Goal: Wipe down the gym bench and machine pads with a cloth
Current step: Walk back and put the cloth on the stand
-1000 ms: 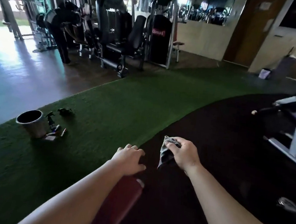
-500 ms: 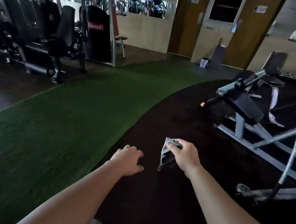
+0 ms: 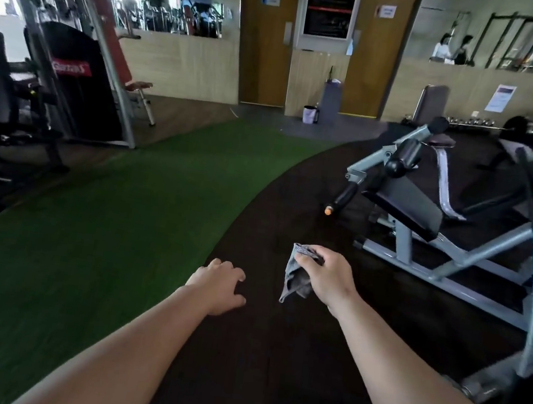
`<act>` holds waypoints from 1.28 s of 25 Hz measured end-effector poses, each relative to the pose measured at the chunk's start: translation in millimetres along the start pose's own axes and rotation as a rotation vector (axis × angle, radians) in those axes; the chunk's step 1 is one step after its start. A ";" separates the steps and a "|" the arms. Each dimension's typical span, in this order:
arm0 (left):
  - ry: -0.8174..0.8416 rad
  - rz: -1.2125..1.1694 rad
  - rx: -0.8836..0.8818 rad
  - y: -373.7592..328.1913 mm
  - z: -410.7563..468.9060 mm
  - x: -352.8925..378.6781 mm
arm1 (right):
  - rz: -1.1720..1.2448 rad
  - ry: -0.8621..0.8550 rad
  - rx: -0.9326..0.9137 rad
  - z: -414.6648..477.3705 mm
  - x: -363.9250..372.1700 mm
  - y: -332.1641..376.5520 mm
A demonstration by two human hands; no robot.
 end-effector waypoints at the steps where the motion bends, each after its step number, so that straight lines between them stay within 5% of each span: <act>1: -0.005 -0.002 -0.005 12.0 28.2 -8.8 | 0.007 0.004 0.002 31.7 3.5 2.8; 21: 0.011 0.064 0.161 307.2 659.0 -204.6 | 0.096 -0.103 0.130 704.4 95.6 116.5; 32: -0.033 0.046 0.181 390.8 1051.6 -303.3 | 0.084 -0.140 0.146 1105.3 57.9 148.1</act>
Point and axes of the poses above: each hand's wrist, its own z-axis towards the middle knuckle, its own x-axis out of the palm, y = z × x, the point moved 9 cm from there along z, towards the middle knuckle, and after that the axes turned 11 degrees about x, right-handed, at the moved point
